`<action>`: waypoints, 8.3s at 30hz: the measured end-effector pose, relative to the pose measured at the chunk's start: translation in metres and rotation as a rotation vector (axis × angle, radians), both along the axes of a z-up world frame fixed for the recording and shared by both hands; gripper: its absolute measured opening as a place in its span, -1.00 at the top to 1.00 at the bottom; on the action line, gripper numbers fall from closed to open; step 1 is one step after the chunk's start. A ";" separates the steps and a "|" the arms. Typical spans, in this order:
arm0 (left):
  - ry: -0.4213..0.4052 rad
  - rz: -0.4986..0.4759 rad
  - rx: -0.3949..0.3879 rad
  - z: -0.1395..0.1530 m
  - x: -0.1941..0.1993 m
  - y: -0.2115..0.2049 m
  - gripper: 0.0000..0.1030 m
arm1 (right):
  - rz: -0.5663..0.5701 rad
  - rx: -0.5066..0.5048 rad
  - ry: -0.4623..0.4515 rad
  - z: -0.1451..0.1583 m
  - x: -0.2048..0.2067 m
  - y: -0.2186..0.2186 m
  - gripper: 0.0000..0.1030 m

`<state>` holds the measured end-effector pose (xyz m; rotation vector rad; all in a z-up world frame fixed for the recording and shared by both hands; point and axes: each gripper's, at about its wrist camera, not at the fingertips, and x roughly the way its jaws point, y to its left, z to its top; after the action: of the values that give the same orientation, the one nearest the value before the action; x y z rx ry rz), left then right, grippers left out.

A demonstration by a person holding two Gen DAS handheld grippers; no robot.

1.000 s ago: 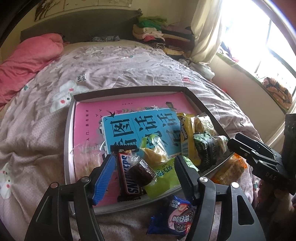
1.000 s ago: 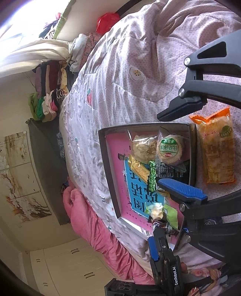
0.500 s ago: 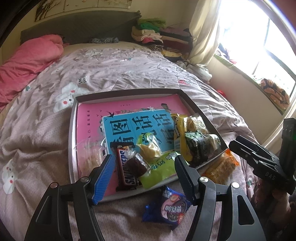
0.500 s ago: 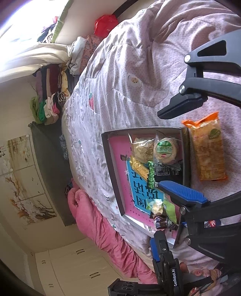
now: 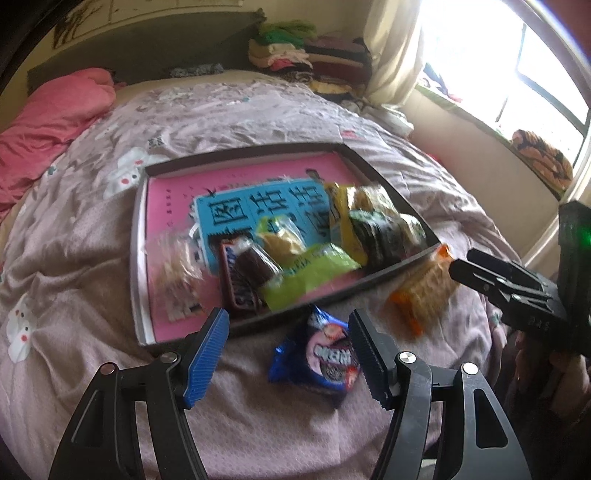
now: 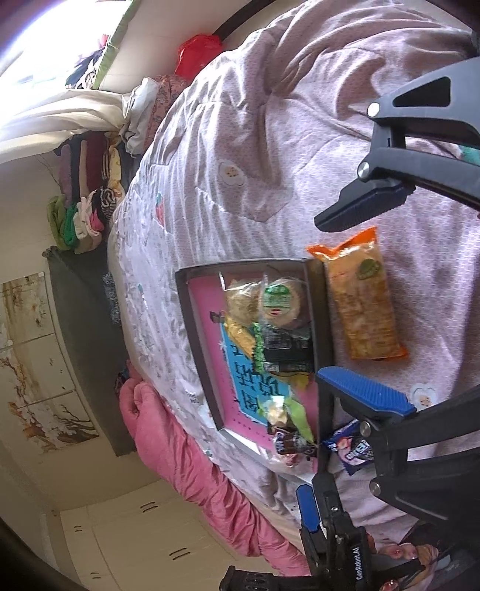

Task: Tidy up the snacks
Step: 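Move both grippers back toward the blue bag and orange-wrapped bread, then grasp the blue Oreo-style bag with left gripper while right gripper grasps the orange-wrapped bread, then carry the blue bag and orange bread over the tray with both grippers, then lower the blue bag and orange bread into the tray with both grippers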

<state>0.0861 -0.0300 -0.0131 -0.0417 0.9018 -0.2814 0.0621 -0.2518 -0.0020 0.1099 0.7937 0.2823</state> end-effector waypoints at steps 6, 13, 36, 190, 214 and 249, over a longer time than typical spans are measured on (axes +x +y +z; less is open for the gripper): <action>0.045 -0.020 0.015 -0.015 -0.005 -0.007 -0.47 | -0.006 -0.005 0.044 -0.007 -0.002 0.000 -0.56; 0.072 -0.036 0.029 -0.027 -0.005 -0.011 -0.47 | -0.026 -0.023 0.100 -0.017 0.002 -0.002 -0.66; 0.096 -0.097 0.011 -0.051 0.009 -0.025 -0.49 | 0.061 0.172 0.171 -0.043 0.025 0.000 0.14; -0.043 0.186 -0.023 -0.015 0.051 0.060 0.08 | 0.169 0.549 0.122 -0.032 0.082 0.067 0.55; -0.039 0.189 -0.023 -0.016 0.051 0.059 0.07 | 0.188 0.316 0.138 -0.030 0.077 0.064 0.37; -0.036 0.191 -0.016 -0.013 0.045 0.064 0.07 | 0.182 0.127 0.114 -0.019 0.048 0.047 0.27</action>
<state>0.1309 0.0340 -0.0257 -0.1360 0.8529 -0.1112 0.1105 -0.2050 -0.0213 0.1751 0.9004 0.5028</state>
